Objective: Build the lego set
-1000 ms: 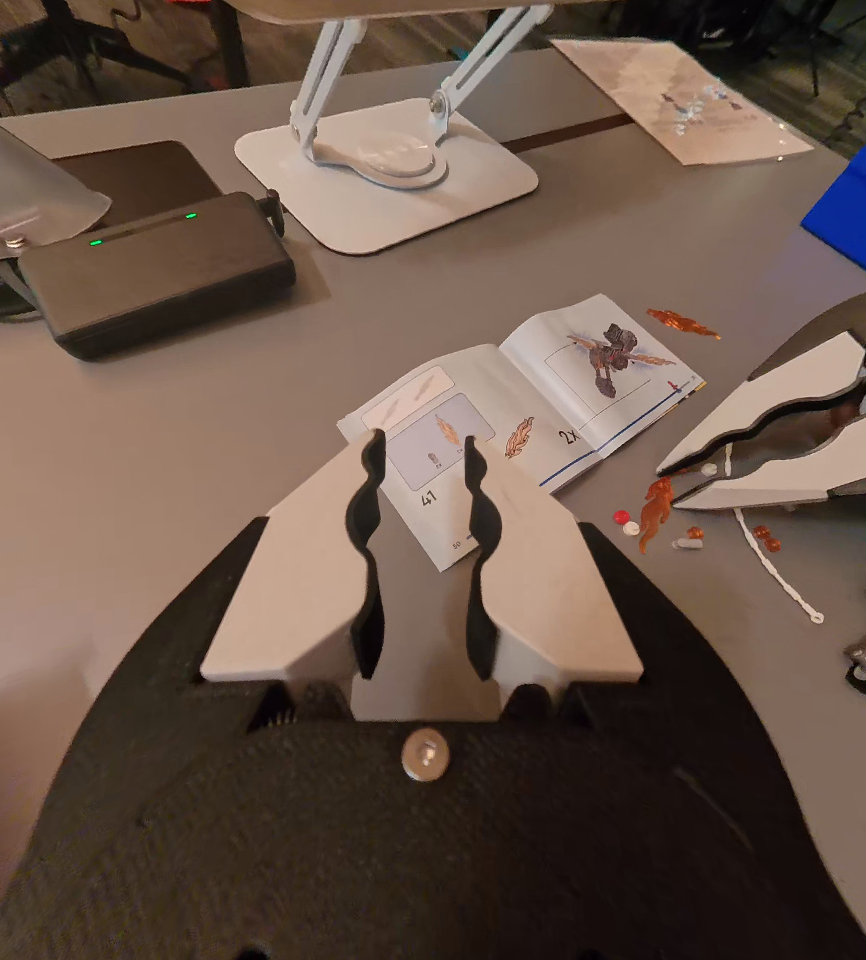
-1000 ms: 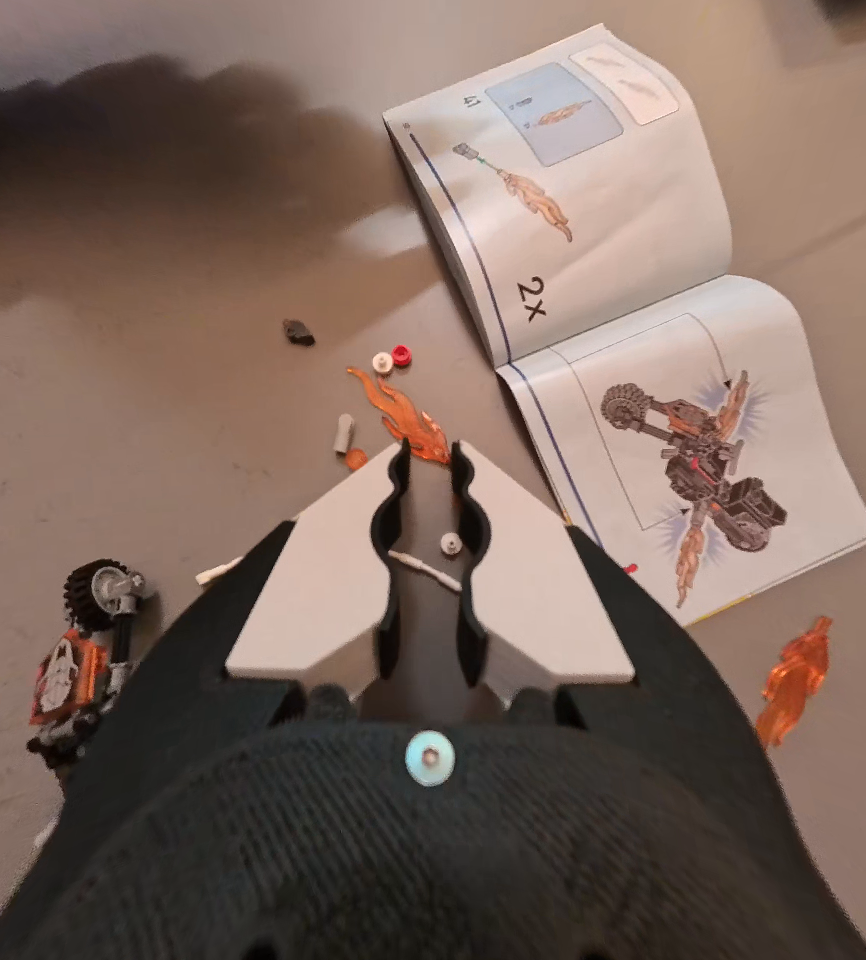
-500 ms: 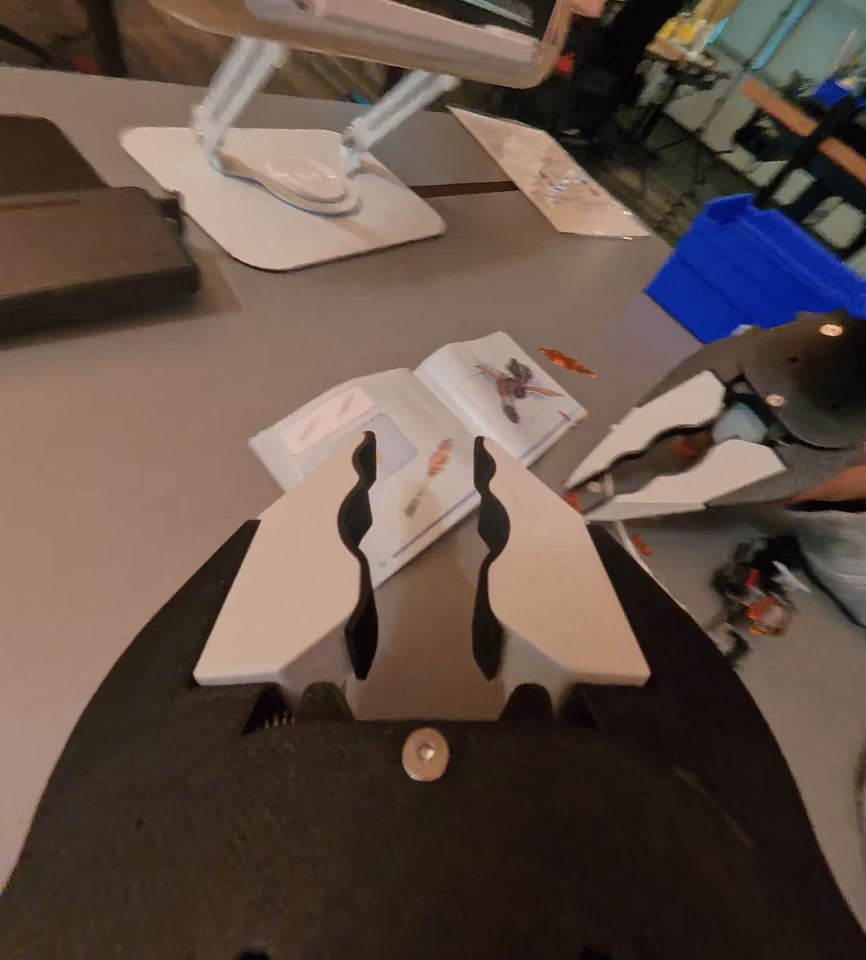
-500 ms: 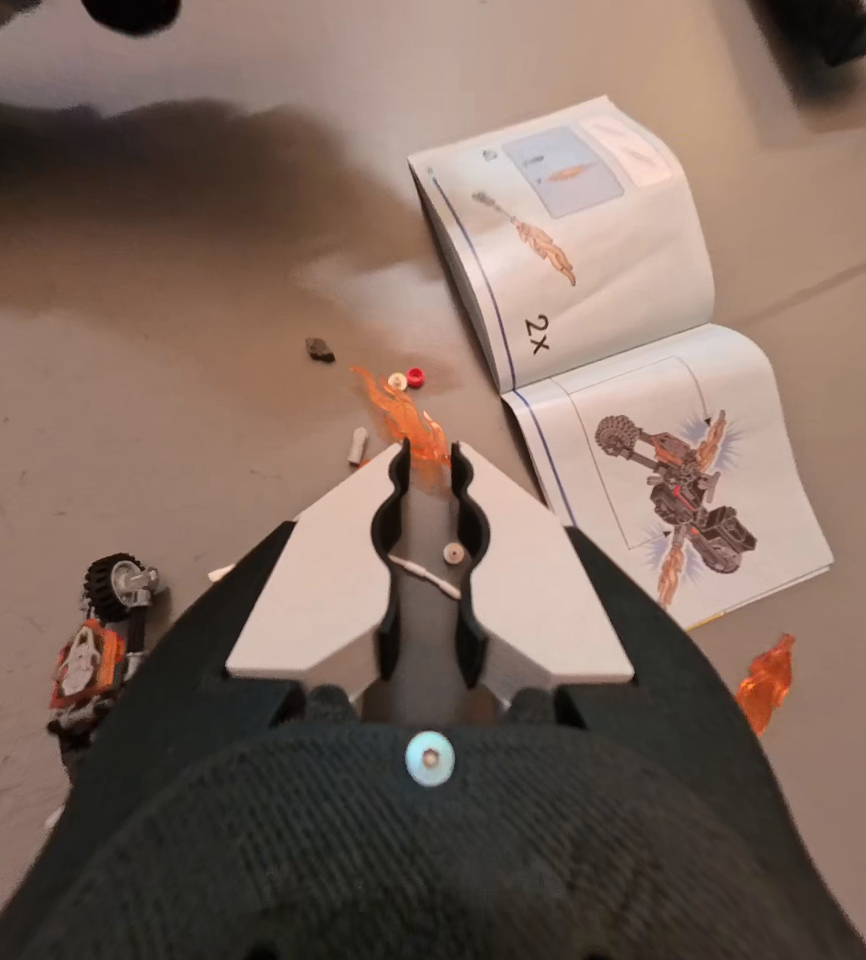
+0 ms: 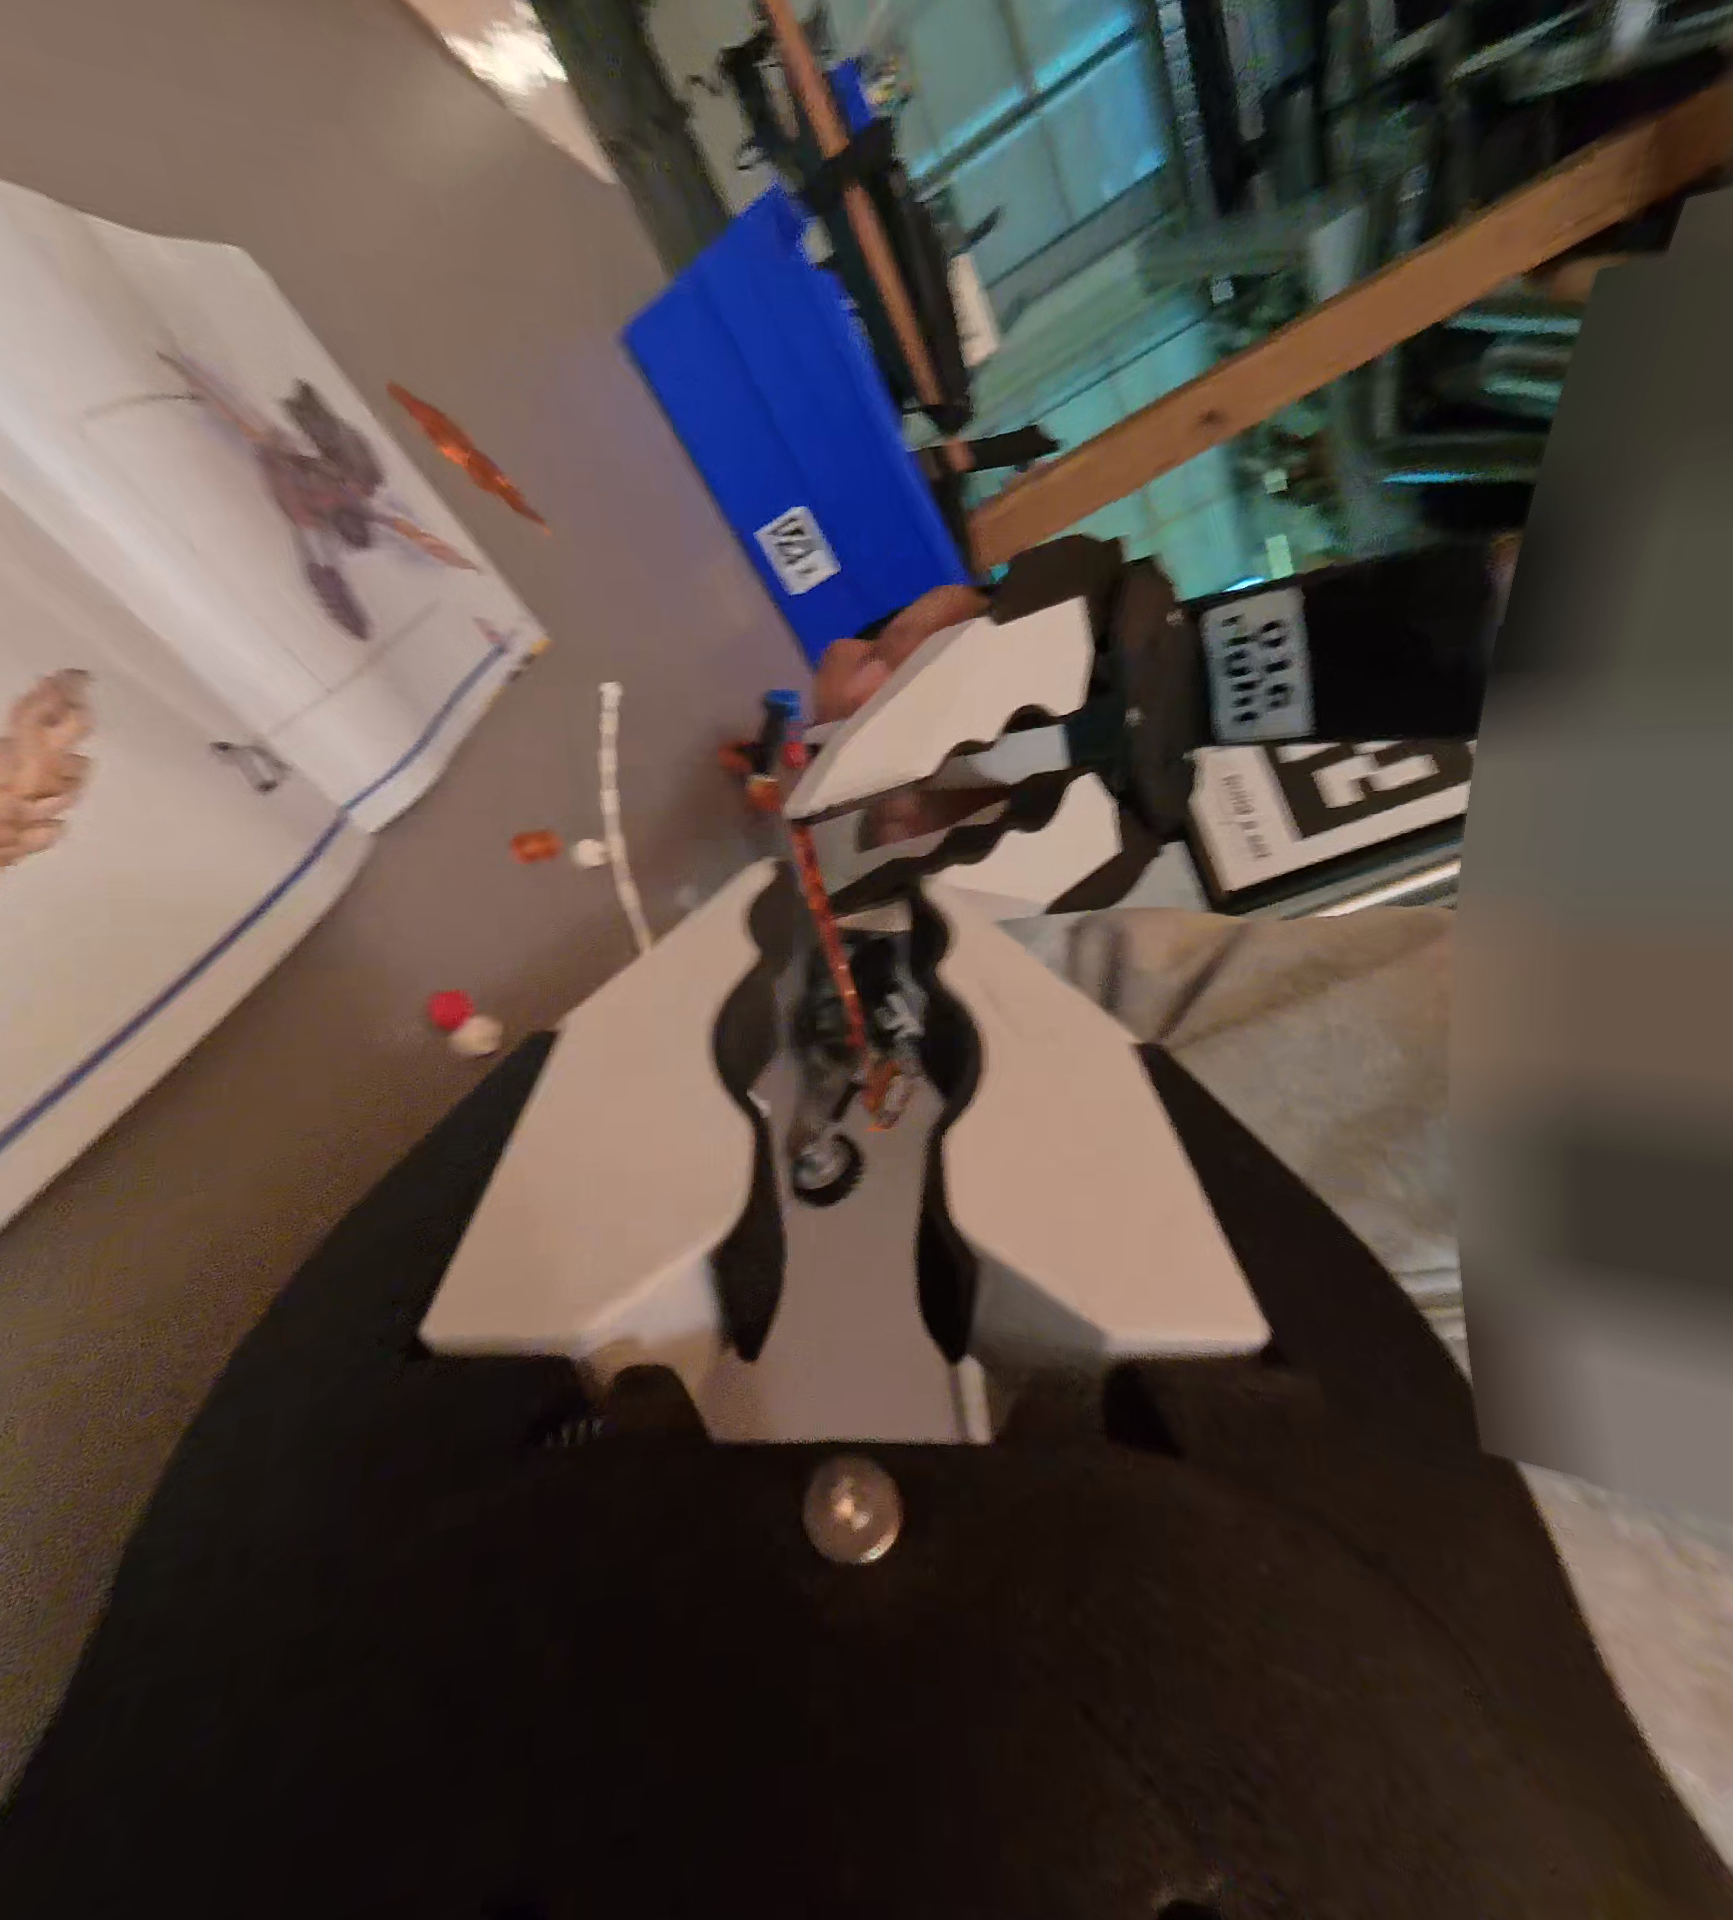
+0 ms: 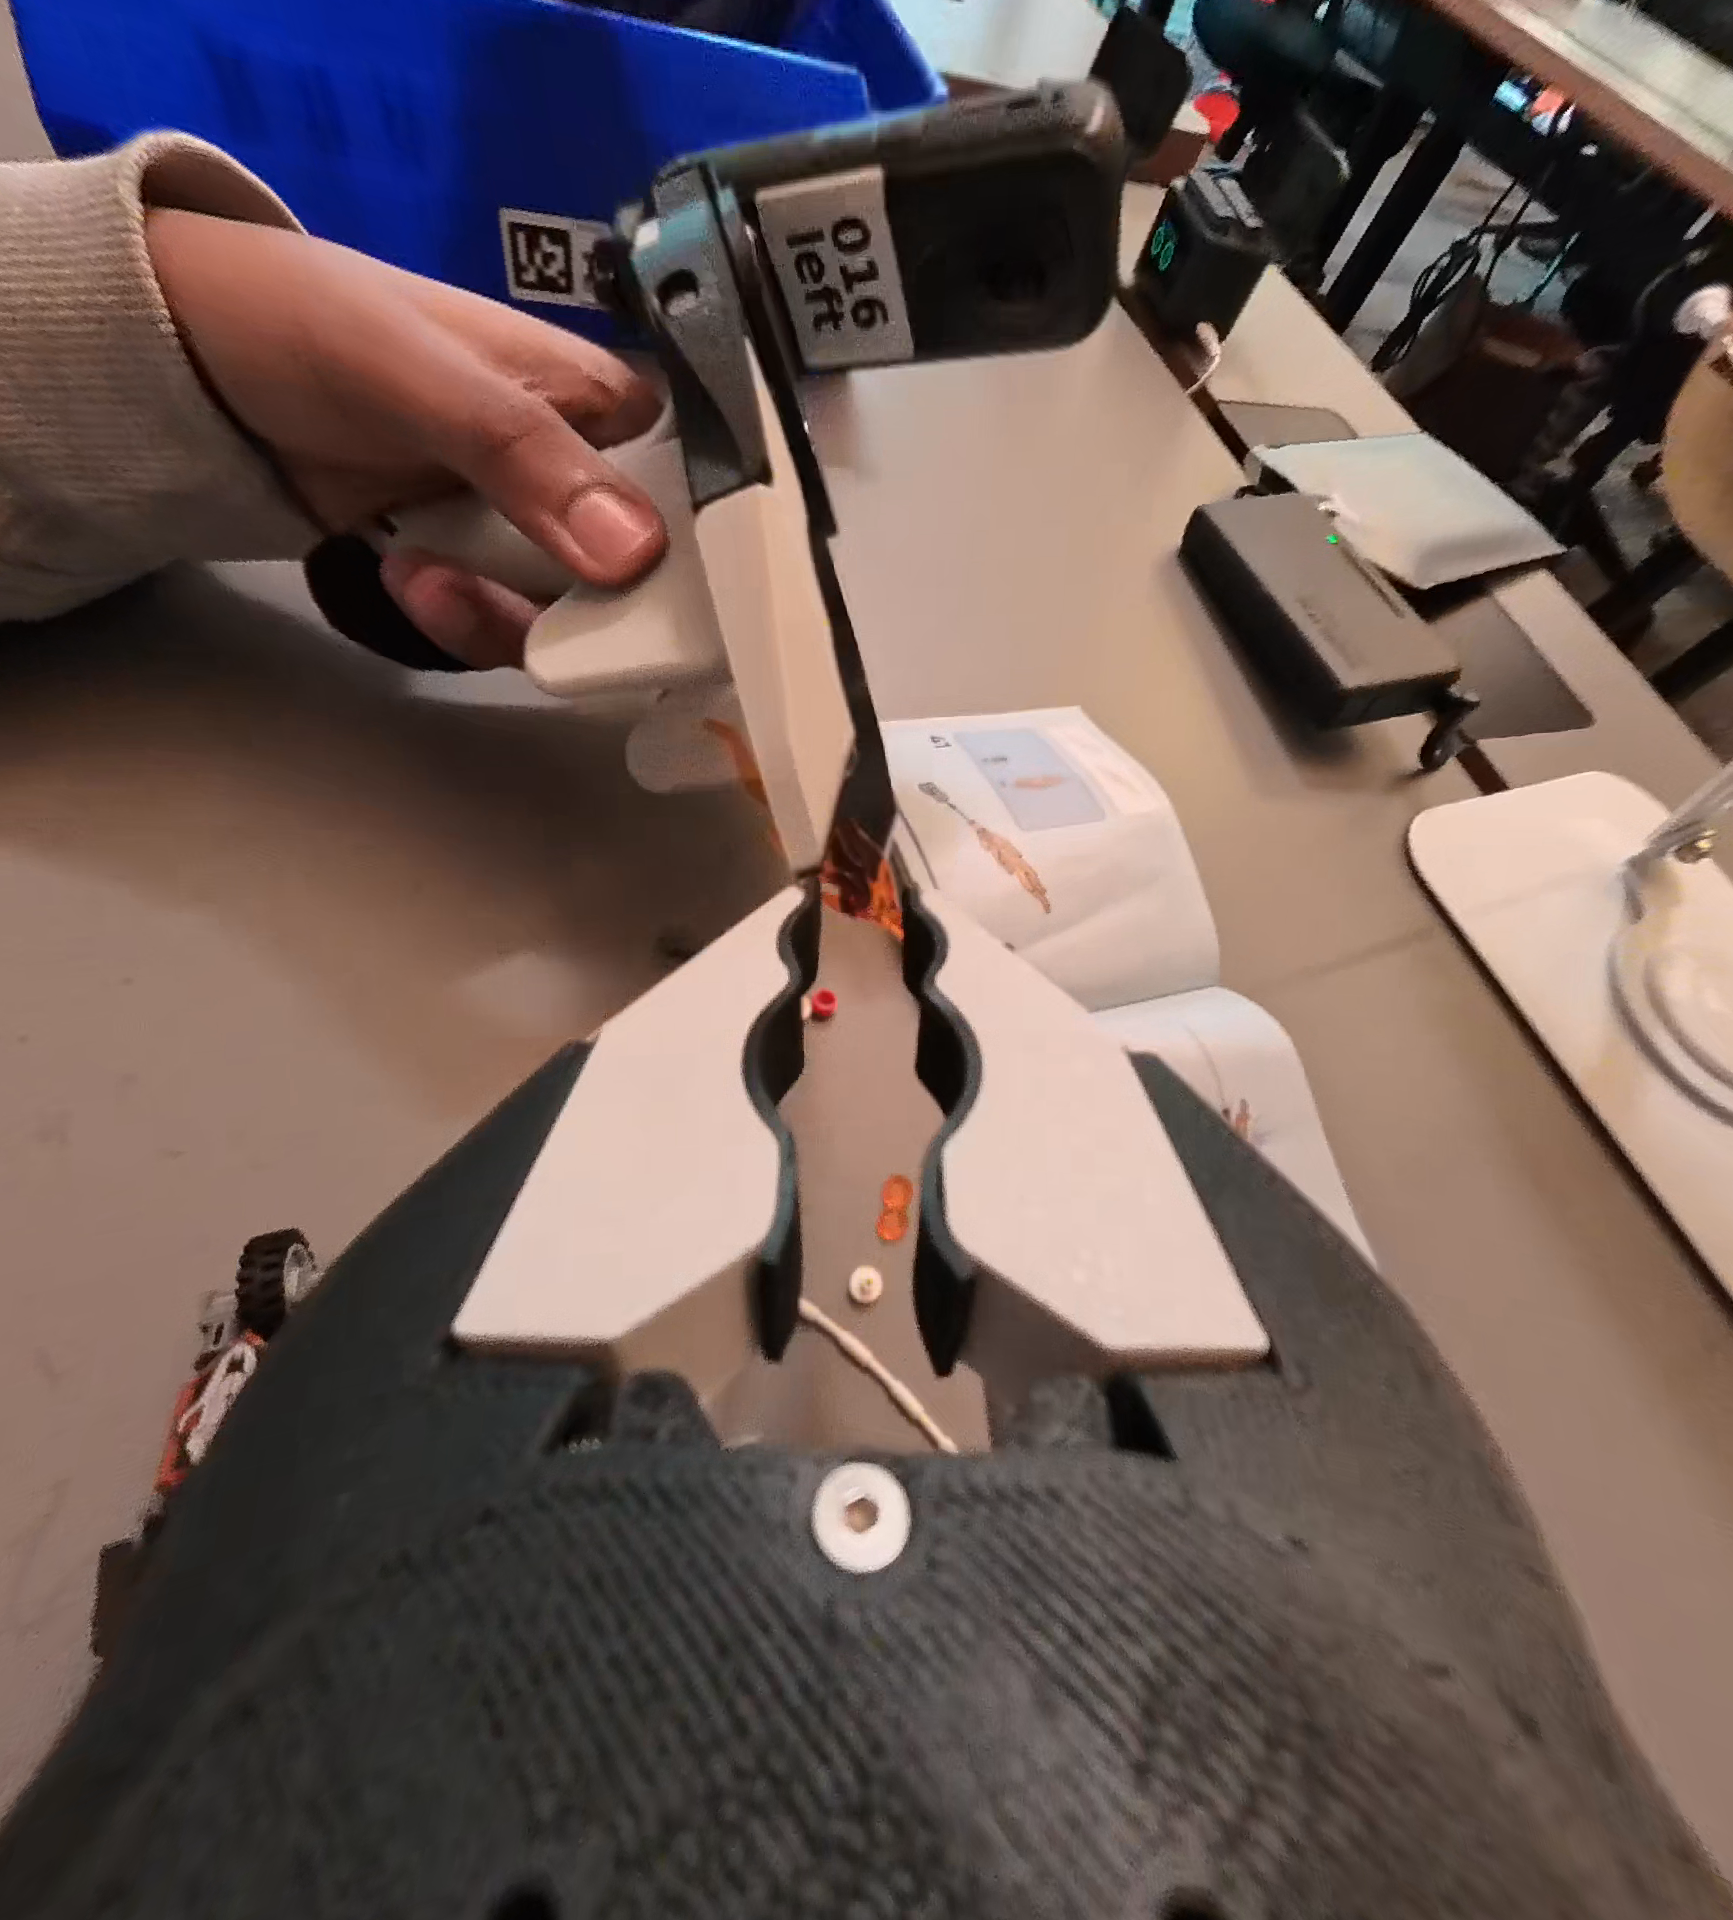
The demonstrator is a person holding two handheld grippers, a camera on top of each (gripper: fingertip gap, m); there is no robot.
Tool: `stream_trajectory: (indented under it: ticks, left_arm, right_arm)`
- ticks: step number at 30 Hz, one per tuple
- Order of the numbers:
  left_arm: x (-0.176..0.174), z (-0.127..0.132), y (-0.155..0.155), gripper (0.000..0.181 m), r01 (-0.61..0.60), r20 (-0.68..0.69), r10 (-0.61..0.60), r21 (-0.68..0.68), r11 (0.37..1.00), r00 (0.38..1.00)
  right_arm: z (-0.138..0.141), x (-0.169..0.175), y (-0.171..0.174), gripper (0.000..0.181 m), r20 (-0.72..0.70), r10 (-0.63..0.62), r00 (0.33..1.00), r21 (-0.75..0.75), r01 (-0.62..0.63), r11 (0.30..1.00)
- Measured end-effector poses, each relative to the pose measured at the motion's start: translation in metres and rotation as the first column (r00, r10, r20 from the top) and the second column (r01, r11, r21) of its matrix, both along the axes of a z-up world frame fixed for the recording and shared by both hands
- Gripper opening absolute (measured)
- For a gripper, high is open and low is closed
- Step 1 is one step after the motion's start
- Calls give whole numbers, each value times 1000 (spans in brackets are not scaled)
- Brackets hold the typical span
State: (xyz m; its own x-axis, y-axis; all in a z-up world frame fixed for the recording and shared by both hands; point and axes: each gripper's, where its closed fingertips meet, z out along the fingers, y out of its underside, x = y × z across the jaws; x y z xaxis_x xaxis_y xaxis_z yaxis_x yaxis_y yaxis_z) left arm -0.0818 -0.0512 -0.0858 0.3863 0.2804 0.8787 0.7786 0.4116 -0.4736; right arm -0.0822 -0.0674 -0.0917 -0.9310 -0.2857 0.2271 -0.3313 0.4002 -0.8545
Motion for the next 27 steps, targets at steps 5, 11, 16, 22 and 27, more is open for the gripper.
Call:
stream_trajectory:
  ticks: [5, 11, 16, 22, 27]
  left_arm:
    - [2, 5, -5, 7, -5, -18, 6, 8, 1000, 1000]
    - [3, 13, -6, 4, -4, -72, 5, 12, 1000, 997]
    - [2, 14, -19, 1, -49, -79, 50, 5, 999, 996]
    - [-2, 33, -65, 1, -271, -218, 257, -37, 962, 941]
    - [4, 63, -115, 0, -579, -450, 481, -104, 809, 753]
  right_arm:
    - [8, 1, -2, 14, 13, -2, 1000, -46, 3, 999]
    - [20, 2, 0, 15, 123, 17, 992, -92, -5, 996]
    - [36, -6, 3, 19, 207, 8, 978, -151, 24, 988]
    - [38, -22, 5, 18, 236, -65, 970, -147, 101, 984]
    - [4, -18, 8, 23, 286, -96, 953, 75, 77, 994]
